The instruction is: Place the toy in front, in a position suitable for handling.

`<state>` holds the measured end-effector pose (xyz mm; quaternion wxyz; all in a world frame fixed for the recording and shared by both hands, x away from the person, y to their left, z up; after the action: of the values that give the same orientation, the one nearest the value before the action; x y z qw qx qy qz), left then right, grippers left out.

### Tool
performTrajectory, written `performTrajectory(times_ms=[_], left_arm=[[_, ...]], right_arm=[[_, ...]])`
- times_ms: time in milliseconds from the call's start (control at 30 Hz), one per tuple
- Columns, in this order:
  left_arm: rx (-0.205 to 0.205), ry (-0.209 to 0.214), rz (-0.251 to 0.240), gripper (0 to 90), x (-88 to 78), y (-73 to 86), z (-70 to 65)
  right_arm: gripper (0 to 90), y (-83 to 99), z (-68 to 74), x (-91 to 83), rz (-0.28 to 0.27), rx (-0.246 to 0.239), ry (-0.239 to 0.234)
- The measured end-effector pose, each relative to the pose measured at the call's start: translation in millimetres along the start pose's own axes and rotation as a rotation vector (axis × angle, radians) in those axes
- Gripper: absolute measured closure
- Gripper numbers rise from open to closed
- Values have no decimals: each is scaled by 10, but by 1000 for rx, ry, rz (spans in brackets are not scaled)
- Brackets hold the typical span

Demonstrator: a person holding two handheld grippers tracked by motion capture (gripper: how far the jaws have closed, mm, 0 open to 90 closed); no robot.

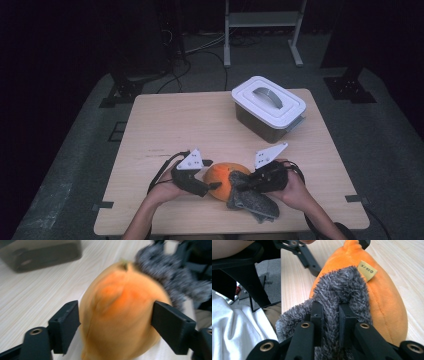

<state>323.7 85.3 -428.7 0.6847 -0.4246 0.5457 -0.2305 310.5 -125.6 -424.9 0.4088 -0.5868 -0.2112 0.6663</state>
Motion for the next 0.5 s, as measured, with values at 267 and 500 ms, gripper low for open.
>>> performTrajectory(times_ms=[267,500], left_arm=[[77,-12,38,322,66,4,-88],[88,7,14,411,35,63,-39]], right_arm=[[768,-76,89,20,-10,-39,25],[771,-60,30,-27,-20,-52,54]])
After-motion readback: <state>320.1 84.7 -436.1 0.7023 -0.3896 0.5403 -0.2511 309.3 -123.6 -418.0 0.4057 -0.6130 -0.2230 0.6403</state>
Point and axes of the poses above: each handheld gripper's, and its own axes: x roughly forward along the jaws, y roughly out of its underside, z roughly to its left, the point moved 4 cm from there along x, roughly forward along the jaws, and after that the axes turned 2 degrees about -y, right-handed, at the moved point
